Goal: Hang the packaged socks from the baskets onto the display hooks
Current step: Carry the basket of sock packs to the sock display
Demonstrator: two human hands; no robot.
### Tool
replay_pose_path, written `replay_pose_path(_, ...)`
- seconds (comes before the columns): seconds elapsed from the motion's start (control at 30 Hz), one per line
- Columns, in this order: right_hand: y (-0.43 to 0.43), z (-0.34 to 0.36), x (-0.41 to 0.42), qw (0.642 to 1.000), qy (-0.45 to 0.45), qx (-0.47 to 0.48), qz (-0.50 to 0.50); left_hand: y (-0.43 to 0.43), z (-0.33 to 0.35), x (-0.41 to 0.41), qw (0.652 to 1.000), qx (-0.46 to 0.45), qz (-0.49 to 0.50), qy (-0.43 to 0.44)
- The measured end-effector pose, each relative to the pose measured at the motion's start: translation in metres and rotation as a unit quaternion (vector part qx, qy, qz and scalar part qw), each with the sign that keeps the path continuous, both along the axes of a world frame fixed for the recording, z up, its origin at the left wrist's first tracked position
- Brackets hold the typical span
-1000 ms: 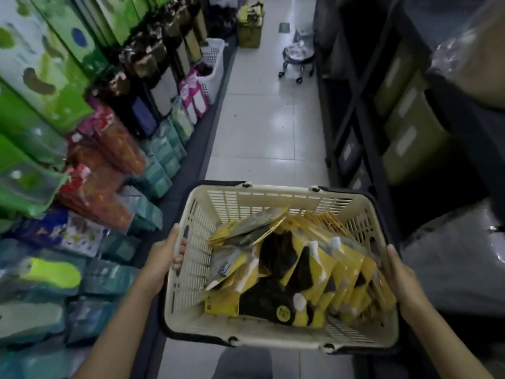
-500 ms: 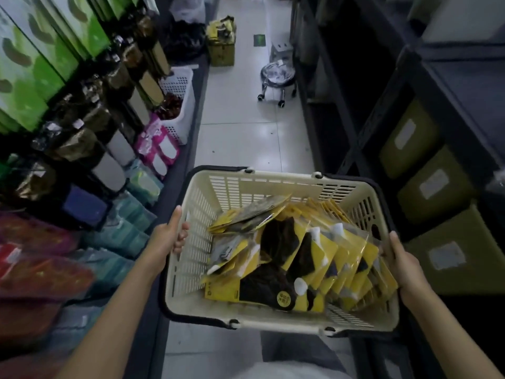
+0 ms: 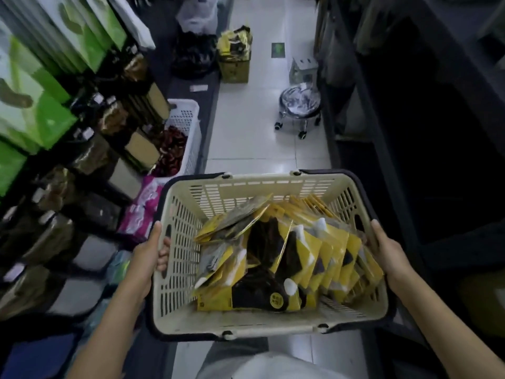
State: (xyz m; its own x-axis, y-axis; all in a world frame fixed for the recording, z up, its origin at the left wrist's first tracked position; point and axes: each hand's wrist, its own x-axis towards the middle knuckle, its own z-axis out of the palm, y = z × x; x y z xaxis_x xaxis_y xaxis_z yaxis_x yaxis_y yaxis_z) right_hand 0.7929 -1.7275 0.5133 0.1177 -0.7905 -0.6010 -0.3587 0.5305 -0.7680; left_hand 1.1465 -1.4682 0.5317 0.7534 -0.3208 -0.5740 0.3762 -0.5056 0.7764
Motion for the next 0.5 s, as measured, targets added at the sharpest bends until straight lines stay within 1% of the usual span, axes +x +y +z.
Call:
replay_pose_path(0.1,-0.063,0.001,0.060,1.000,0.013,0.003,-0.023,-0.084,0.001,0.071,1.000,-0.001,-0.016,0.012)
replay_pose_path(0.27,-0.175,0.020,0.138,0.998,0.041,-0.024,-0.046,-0.227,0.023,0.168,0.999,0.004,-0.051,0.013)
replay_pose_path(0.4,-0.273,0.019,0.188,0.996,0.040,-0.046,-0.070,-0.345,0.024,0.228,0.997,-0.005,-0.075,0.009)
replay_pose_path(0.5,-0.359,0.014,0.232,0.996,0.033,-0.053,-0.066,-0.431,0.013,0.268,0.997,-0.010,-0.073,0.005)
